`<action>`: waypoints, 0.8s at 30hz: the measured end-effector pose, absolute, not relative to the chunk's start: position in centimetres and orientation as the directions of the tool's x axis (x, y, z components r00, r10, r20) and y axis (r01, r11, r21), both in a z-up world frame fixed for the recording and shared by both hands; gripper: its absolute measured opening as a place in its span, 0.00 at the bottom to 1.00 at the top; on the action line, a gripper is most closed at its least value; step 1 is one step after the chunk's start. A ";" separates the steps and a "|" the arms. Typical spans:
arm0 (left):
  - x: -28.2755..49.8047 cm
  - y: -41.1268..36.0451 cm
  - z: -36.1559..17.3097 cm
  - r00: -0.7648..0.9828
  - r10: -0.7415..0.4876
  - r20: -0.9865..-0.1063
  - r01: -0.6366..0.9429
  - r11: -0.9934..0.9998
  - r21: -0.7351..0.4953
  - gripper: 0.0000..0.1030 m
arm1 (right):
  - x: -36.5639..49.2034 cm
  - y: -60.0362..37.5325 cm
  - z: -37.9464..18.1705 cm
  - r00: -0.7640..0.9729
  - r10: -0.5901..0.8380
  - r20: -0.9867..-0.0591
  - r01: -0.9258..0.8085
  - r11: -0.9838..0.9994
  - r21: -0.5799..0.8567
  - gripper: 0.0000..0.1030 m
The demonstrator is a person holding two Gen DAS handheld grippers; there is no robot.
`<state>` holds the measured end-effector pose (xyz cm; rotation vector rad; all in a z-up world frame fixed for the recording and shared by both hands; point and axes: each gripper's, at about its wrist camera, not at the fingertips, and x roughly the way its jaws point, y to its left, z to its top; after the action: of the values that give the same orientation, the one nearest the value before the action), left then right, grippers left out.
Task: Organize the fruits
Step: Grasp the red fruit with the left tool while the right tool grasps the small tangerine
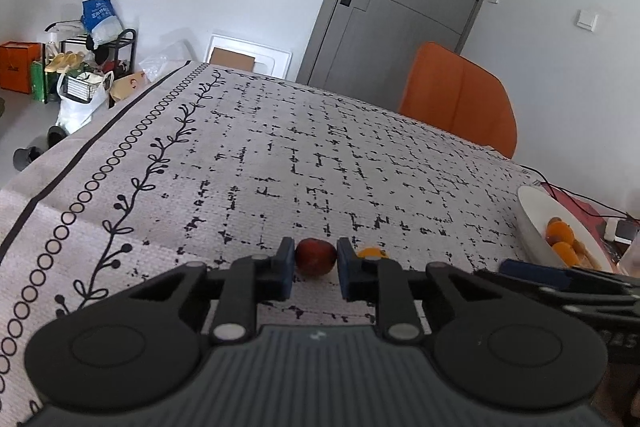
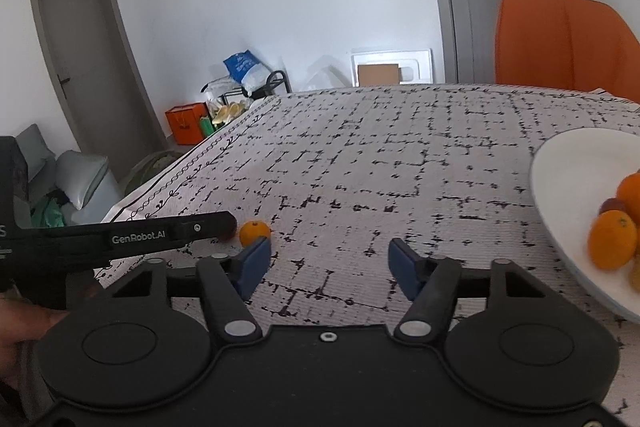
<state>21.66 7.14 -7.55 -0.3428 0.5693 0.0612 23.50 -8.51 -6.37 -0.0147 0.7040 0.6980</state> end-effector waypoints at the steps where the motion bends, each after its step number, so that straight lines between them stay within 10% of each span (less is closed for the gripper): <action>1: 21.5 7.2 -7.5 0.842 -0.038 -0.538 -0.150 0.941 -0.302 0.20 | 23.5 -8.2 -6.4 0.543 0.586 -0.602 -0.597 0.773 0.214 0.58; 22: 19.1 10.2 -7.1 0.845 0.014 -0.535 -0.219 0.921 -0.322 0.20 | 23.9 -2.4 -7.4 0.478 0.613 -0.630 -0.663 0.722 0.200 0.47; 24: 18.9 10.4 -6.9 0.846 0.021 -0.533 -0.225 0.920 -0.322 0.20 | 24.1 -1.9 -7.7 0.465 0.616 -0.635 -0.674 0.712 0.197 0.26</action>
<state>18.92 10.40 -6.92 -0.3866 0.5499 0.1329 24.07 -1.86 -7.69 -0.0859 0.7432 0.7934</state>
